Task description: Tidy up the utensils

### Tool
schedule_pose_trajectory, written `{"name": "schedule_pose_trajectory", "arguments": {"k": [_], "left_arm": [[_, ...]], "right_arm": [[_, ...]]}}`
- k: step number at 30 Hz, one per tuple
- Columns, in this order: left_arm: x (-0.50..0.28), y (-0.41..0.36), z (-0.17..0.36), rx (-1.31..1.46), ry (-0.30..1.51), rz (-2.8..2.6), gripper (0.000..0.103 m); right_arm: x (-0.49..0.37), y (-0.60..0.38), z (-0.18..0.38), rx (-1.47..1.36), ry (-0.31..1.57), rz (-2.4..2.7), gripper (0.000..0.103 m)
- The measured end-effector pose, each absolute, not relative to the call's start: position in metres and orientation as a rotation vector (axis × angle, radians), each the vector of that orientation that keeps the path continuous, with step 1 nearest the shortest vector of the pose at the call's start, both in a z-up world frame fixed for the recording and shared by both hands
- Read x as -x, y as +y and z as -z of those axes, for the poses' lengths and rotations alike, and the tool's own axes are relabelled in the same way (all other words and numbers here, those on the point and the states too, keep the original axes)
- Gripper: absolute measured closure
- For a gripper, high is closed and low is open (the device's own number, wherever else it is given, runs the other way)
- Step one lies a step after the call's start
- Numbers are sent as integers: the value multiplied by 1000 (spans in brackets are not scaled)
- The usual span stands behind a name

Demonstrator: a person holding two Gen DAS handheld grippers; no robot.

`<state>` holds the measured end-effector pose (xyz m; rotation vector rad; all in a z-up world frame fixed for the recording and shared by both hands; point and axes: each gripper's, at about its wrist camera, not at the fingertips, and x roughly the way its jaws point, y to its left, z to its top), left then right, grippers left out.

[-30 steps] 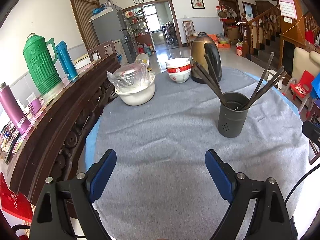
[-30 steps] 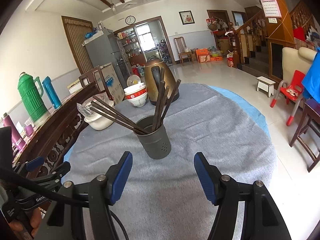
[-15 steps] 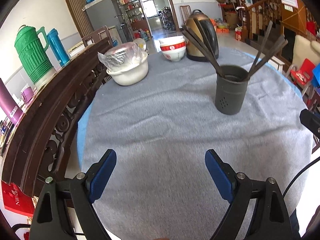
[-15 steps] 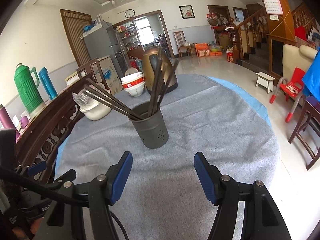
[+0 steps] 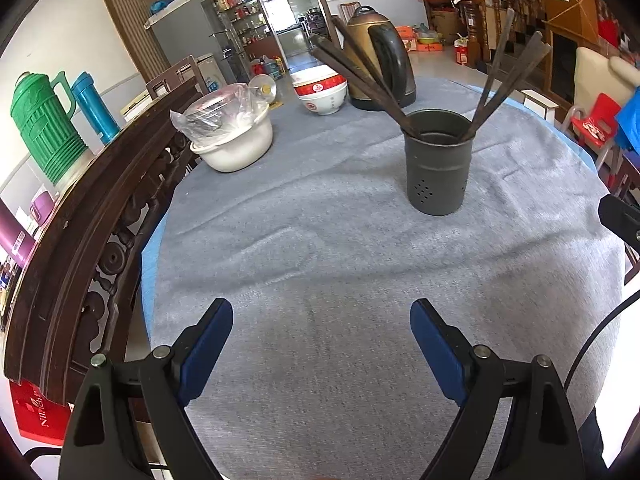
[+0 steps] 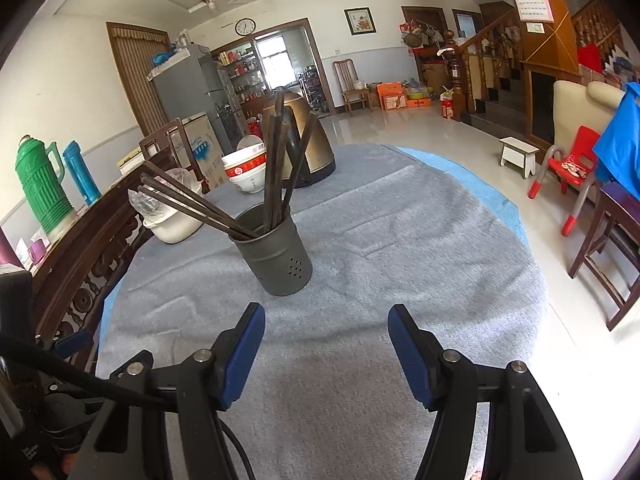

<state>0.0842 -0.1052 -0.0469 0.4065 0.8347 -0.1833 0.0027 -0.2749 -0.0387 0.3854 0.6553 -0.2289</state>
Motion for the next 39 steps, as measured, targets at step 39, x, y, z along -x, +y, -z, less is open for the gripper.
{"name": "schedule_pose_trajectory", "arguments": {"k": [39], "left_arm": [[-87, -80, 31, -358, 819, 82, 13]], "right_arm": [[-1, -252, 25, -360, 624, 143, 35]]}}
